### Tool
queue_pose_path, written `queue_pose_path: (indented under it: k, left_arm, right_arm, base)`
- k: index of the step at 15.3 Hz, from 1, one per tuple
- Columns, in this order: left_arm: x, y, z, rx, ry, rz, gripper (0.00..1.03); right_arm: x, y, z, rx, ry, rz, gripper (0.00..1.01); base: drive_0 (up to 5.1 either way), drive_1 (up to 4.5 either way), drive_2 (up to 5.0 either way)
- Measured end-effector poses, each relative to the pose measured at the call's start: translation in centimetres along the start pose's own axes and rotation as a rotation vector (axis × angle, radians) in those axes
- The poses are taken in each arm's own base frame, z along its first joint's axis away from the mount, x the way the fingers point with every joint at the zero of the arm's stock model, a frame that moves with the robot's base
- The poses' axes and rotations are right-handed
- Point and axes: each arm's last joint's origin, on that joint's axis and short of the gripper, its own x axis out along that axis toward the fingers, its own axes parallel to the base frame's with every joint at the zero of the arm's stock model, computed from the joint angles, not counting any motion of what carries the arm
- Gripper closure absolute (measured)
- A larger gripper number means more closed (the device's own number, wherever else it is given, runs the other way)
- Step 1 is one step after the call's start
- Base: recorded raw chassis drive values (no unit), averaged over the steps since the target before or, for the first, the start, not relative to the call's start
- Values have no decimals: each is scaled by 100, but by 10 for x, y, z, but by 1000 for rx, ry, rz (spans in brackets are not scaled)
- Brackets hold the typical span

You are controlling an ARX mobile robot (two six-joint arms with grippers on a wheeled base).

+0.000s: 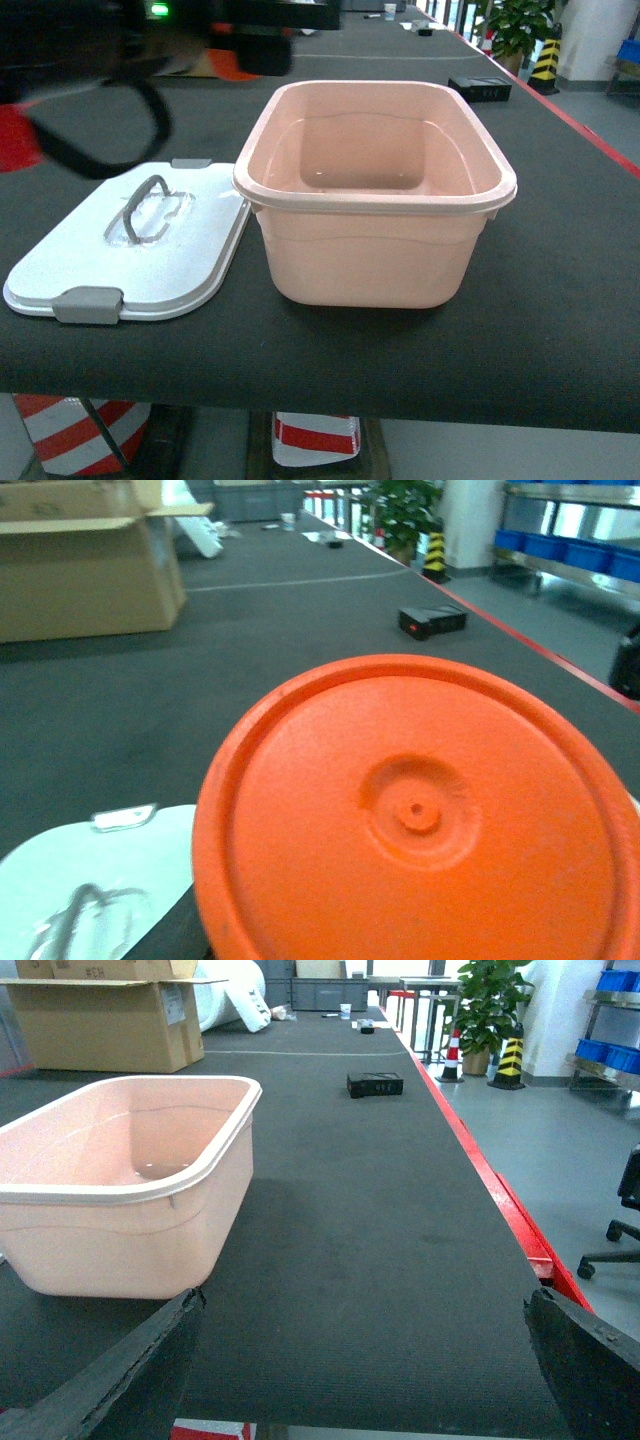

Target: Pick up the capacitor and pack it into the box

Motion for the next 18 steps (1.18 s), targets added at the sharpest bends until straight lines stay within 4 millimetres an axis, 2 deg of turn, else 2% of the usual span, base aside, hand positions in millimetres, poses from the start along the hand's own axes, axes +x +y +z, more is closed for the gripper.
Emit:
queue_pose_path:
  k: [4, 5, 7, 8, 9, 10, 14, 15, 16, 18]
  left_arm:
    - [83, -47, 0, 3, 52, -175, 59]
    - [92, -50, -6, 4, 51, -189, 49]
    - [90, -51, -5, 1, 43, -195, 24]
    - [78, -49, -1, -11, 46, -186, 10]
    - [76, -48, 4, -20, 31, -184, 3]
    - [75, -48, 8, -25, 23, -184, 6]
    - [75, -47, 8, -44, 20, -163, 5]
    - [61, -35, 3, -116, 22, -65, 5]
    - [42, -14, -1, -139, 33, 7, 5]
    - [22, 24, 4, -149, 2, 131, 5]
  right_arm:
    - [0, 0, 0, 0, 0, 0, 3]
    - [0, 0, 0, 0, 0, 0, 3]
    - [0, 0, 0, 0, 0, 0, 3]
    - [0, 0, 0, 0, 0, 0, 3]
    - [0, 0, 0, 0, 0, 0, 3]
    - [0, 0, 0, 0, -1, 0, 3]
    - [0, 0, 0, 0, 0, 0, 3]
    - [0, 0, 0, 0, 0, 0, 3]
    - [0, 0, 0, 0, 1, 0, 3]
    - [0, 0, 0, 0, 0, 0, 3]
  base:
    - [0, 0, 0]
    - [0, 0, 0]
    - [0, 0, 0]
    - [0, 0, 0]
    - [0, 0, 0]
    - [0, 0, 0]
    - [0, 0, 0]
    - [0, 0, 0]
    - [0, 0, 0]
    - [0, 0, 0]
